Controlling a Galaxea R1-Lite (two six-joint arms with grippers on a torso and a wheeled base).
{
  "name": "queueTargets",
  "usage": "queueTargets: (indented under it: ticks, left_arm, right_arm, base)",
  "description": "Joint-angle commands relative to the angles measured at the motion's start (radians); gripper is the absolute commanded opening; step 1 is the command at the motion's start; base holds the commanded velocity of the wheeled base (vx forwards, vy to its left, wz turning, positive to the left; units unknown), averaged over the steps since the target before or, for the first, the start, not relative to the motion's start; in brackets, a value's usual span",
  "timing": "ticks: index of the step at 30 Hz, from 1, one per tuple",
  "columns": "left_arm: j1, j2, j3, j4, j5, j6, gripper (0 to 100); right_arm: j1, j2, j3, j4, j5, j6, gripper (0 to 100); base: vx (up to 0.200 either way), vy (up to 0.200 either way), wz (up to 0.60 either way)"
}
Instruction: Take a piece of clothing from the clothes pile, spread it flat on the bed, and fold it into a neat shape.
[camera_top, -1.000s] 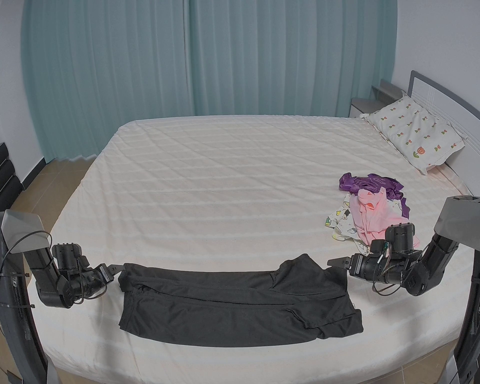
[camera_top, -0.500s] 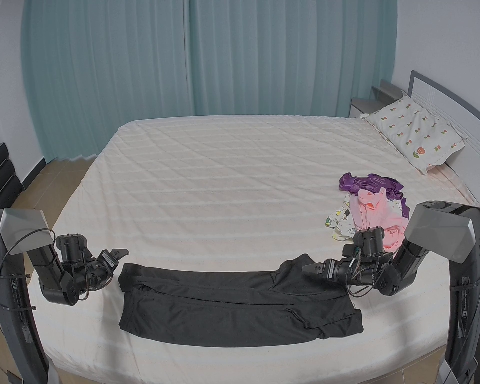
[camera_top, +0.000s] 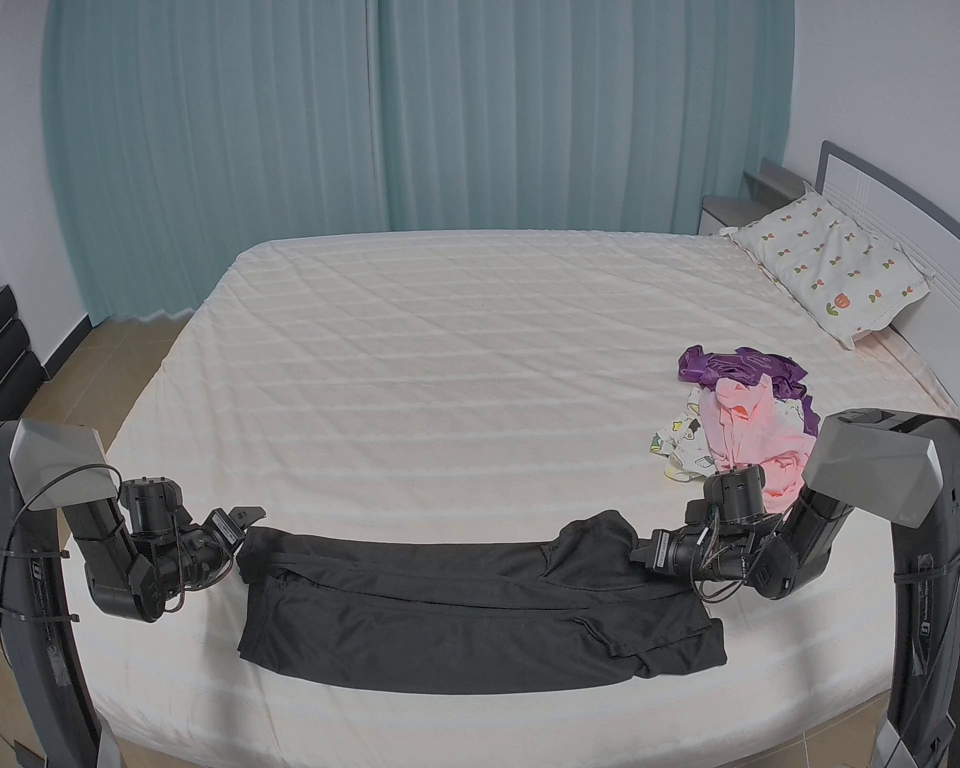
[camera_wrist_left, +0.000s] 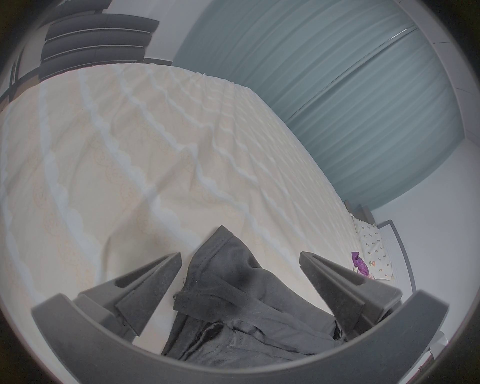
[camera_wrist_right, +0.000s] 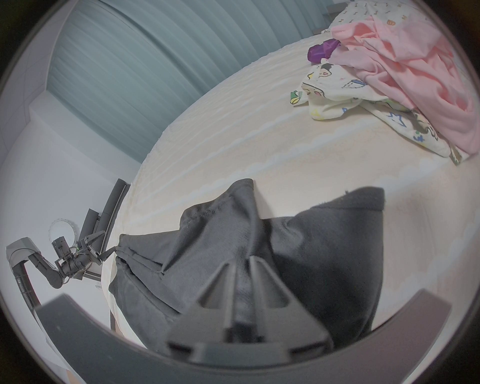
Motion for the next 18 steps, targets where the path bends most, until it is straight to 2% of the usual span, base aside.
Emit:
queueTargets:
  ticks: [1, 14, 15, 18]
  left_arm:
    - [0.0, 0.006, 0.007, 0.0, -0.001, 0.001, 100]
    - [0.0, 0.006, 0.008, -0.002, -0.001, 0.001, 100]
    - [0.0, 0.006, 0.008, -0.002, -0.001, 0.001, 100]
    - [0.0, 0.008, 0.007, -0.002, -0.001, 0.001, 100]
  right_arm:
    - [-0.014, -0.055, 0.056, 0.001, 0.002, -0.002, 0]
    - [-0.051, -0.098, 0.105, 0.004, 0.016, -0.006, 0]
    - [-0.051, -0.103, 0.106, 0.003, 0.016, -0.006, 100]
    - [-0.051, -0.104, 0.122, -0.01, 0.015, -0.007, 100]
  base:
    - [0.0, 0.0, 0.0]
    - [0.0, 0.0, 0.0]
    - [0.0, 0.0, 0.0]
    - [0.0, 0.0, 0.0]
